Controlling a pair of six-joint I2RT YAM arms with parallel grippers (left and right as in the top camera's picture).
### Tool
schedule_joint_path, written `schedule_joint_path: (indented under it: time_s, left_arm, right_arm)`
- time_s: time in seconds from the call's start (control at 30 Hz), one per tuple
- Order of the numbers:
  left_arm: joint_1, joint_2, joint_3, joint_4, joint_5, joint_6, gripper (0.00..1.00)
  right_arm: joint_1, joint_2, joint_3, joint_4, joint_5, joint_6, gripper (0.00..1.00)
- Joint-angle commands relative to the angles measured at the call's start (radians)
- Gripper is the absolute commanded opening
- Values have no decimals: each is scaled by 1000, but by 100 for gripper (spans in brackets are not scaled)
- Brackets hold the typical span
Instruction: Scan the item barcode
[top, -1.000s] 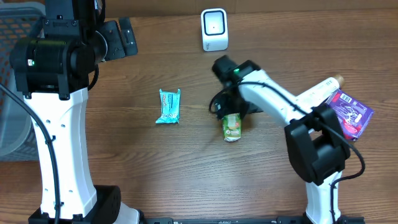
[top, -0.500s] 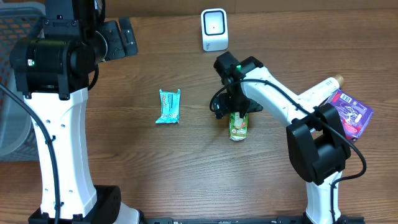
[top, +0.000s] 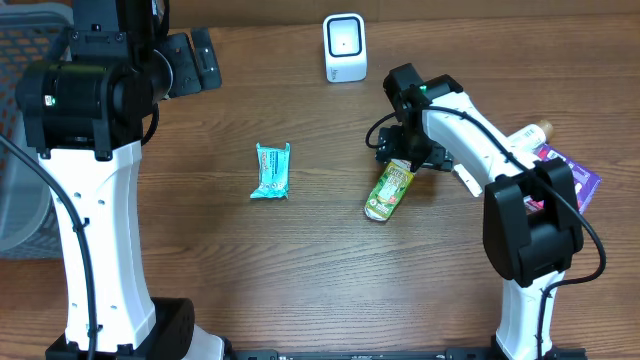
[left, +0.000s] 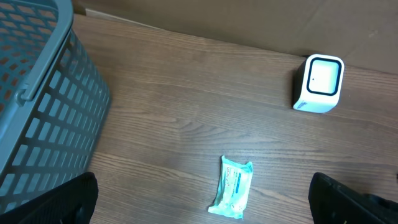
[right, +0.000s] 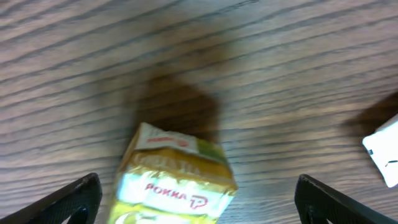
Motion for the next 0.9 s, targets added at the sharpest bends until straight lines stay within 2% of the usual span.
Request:
schedule_joint_path:
  time_s: [0.0, 0.07, 0.23, 0.5, 0.67, 0.87]
  left_arm:
    - [-1, 7, 11, 3, -13, -16, 100]
    - [-1, 7, 11, 3, -13, -16, 99]
    - [-1, 7, 11, 3, -13, -16, 100]
    - [-1, 7, 11, 3, -13, -16, 100]
    - [-1, 7, 11, 3, -13, -16, 100]
    - [-1, 7, 11, 3, -13, -16, 100]
  right_arm:
    - [-13, -63, 35, -6, -15, -8, 100]
    - [-36, -61, 35, -1, -42, -25, 100]
    - [-80, -59, 35, 43, -162, -203, 100]
    - [-89, -27, 24, 16, -152, -260, 100]
    - [-92, -37, 16, 10, -243, -221, 100]
    - [-132, -81, 16, -12, -355, -56, 100]
